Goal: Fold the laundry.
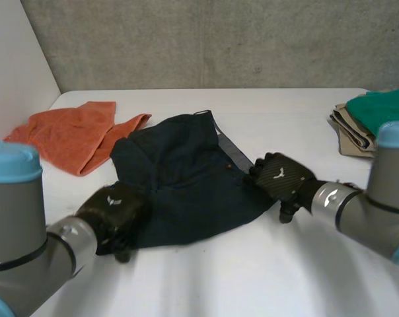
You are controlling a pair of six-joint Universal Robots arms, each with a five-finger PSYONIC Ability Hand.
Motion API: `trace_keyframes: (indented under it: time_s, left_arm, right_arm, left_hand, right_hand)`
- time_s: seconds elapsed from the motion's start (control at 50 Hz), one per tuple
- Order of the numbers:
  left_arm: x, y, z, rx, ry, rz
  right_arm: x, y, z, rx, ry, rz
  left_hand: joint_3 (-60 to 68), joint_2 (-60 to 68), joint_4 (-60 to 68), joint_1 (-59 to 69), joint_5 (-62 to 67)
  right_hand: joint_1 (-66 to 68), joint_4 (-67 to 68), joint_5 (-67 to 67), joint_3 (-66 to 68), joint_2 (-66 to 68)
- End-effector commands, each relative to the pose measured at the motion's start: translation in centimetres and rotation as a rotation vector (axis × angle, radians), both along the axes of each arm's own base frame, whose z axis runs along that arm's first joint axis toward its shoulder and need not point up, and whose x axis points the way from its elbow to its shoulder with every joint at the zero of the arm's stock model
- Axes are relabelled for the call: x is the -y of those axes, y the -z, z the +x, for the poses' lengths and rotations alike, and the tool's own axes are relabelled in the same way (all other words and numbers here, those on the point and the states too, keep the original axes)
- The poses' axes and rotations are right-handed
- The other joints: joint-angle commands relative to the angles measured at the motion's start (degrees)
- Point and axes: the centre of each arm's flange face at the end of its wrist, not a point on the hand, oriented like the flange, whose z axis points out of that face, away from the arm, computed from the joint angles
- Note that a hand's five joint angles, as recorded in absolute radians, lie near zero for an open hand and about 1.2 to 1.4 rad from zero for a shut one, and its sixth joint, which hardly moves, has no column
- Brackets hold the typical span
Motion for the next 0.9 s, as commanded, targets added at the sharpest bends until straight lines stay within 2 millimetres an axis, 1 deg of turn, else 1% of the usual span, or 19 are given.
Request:
trace_keyframes:
  time_s: [0.02, 0.06, 0.1, 0.12, 0.18, 0.26, 0.32, 0.4, 0.42, 0.46, 0.5, 0.56, 0.62, 0.64, 0.7, 0.72, 0.78, 0.8, 0.9]
  left_arm:
    - [2.1, 2.8, 1.4, 0.028, -0.029, 0.046]
    - [2.8, 3.5, 1.4, 0.034, -0.029, 0.045]
    - [3.7, 4.3, 1.5, 0.053, -0.023, 0.044]
    - [4.2, 4.7, 1.5, 0.064, -0.020, 0.037]
    - [4.8, 5.3, 1.3, 0.078, -0.008, 0.022]
    - [6.1, 5.8, 1.0, 0.104, -0.003, -0.027]
    - [7.2, 5.9, 0.7, 0.130, 0.000, -0.083]
    - [8.8, 5.6, 0.2, 0.164, -0.006, -0.183]
    - [9.6, 5.3, 0.0, 0.176, -0.010, -0.231]
    - [10.3, 5.1, -0.1, 0.185, -0.021, -0.271]
    - [11.2, 4.2, -0.4, 0.185, -0.030, -0.323]
    - [11.5, 3.0, -0.7, 0.176, -0.029, -0.348]
    - [11.1, 0.1, -1.1, 0.131, -0.020, -0.386]
    - [10.7, -2.5, -1.3, 0.086, -0.017, -0.425]
    - [9.9, -7.2, -1.2, -0.004, -0.035, -0.497]
    - [9.1, -10.6, -1.0, -0.078, -0.046, -0.549]
    - [7.8, -15.2, -0.5, -0.189, -0.063, -0.613]
    - [7.0, -17.8, -0.3, -0.257, -0.065, -0.647]
    - [6.5, -21.3, 0.0, -0.354, -0.066, -0.636]
  right_arm:
    - [0.6, 2.8, 1.6, 0.012, -0.024, -0.038]
    - [0.8, 3.4, 1.9, 0.008, -0.021, -0.048]
    - [1.2, 4.0, 2.2, 0.002, -0.003, -0.063]
    - [1.7, 4.1, 2.4, 0.003, 0.014, -0.081]
    - [2.3, 4.0, 2.7, 0.022, 0.035, -0.113]
    - [2.7, 3.5, 2.8, 0.073, 0.068, -0.121]
    - [2.6, 3.0, 2.8, 0.105, 0.083, -0.101]
    - [2.4, 1.7, 2.7, 0.152, 0.112, -0.079]
    - [2.4, 1.2, 2.7, 0.170, 0.125, -0.067]
    - [2.3, 0.6, 2.6, 0.191, 0.138, -0.050]
    - [2.2, -0.4, 2.4, 0.225, 0.157, -0.023]
    - [1.9, -1.6, 2.2, 0.250, 0.171, 0.000]
    - [1.8, -4.0, 1.7, 0.285, 0.196, 0.007]
    - [1.8, -5.5, 1.2, 0.299, 0.211, -0.001]
    - [1.6, -8.5, 0.7, 0.331, 0.226, -0.033]
    - [1.4, -10.7, 0.3, 0.355, 0.236, -0.061]
    - [1.1, -13.8, -0.2, 0.398, 0.252, -0.103]
    - [0.9, -15.8, -0.7, 0.432, 0.269, -0.130]
    - [0.0, -20.9, -1.7, 0.544, 0.308, -0.188]
  left_hand:
    - [-6.53, -6.45, -6.78, -6.52, -6.90]
    - [-7.89, -7.81, -8.14, -7.88, -8.26]
    - [-8.90, -8.82, -9.15, -8.89, -9.27]
    - [-10.07, -9.99, -10.32, -10.06, -10.44]
    - [-11.26, -11.18, -11.51, -11.25, -11.63]
    - [-11.09, -11.01, -11.34, -11.09, -11.46]
    - [-4.23, -4.15, -4.47, -4.22, -4.59]
    - [20.47, 20.55, 20.23, 20.48, 20.11]
    - [36.02, 36.10, 35.77, 36.02, 35.65]
    - [52.41, 52.49, 52.16, 52.42, 52.04]
    - [54.66, 54.74, 54.41, 54.67, 54.29]
    - [54.66, 54.74, 54.41, 54.67, 54.29]
    - [54.66, 54.74, 54.41, 54.67, 54.29]
    - [54.66, 54.74, 54.41, 54.67, 54.29]
    - [54.66, 54.74, 54.41, 54.67, 54.29]
    - [54.66, 54.74, 54.41, 54.67, 54.29]
    - [54.66, 54.74, 54.41, 54.67, 54.29]
    - [54.66, 54.74, 54.41, 54.67, 54.29]
    - [54.66, 54.74, 54.41, 54.67, 54.29]
  right_hand:
    - [4.91, 5.12, 4.50, 4.89, 6.03]
    - [4.91, 5.12, 4.50, 4.89, 6.03]
    - [13.95, 14.15, 13.53, 13.93, 15.07]
    - [28.82, 29.02, 28.40, 28.80, 29.94]
    - [57.83, 58.04, 57.42, 57.81, 58.95]
    - [57.92, 58.13, 57.51, 57.90, 59.04]
    - [57.92, 58.13, 57.51, 57.90, 59.04]
    - [57.92, 58.13, 57.51, 57.90, 59.04]
    - [57.92, 58.13, 57.51, 57.90, 59.04]
    - [57.92, 58.13, 57.51, 57.90, 59.04]
    - [57.92, 58.13, 57.51, 57.90, 59.04]
    - [57.92, 58.13, 57.51, 57.90, 59.04]
    - [57.92, 58.13, 57.51, 57.90, 59.04]
    - [57.92, 58.13, 57.51, 57.90, 59.04]
    - [57.92, 58.13, 57.51, 57.90, 59.04]
    - [57.92, 58.13, 57.51, 57.90, 59.04]
    - [57.92, 58.13, 57.51, 57.90, 59.04]
    - [57.92, 58.13, 57.51, 57.90, 59.04]
    - [57.92, 58.13, 57.51, 57.90, 59.04]
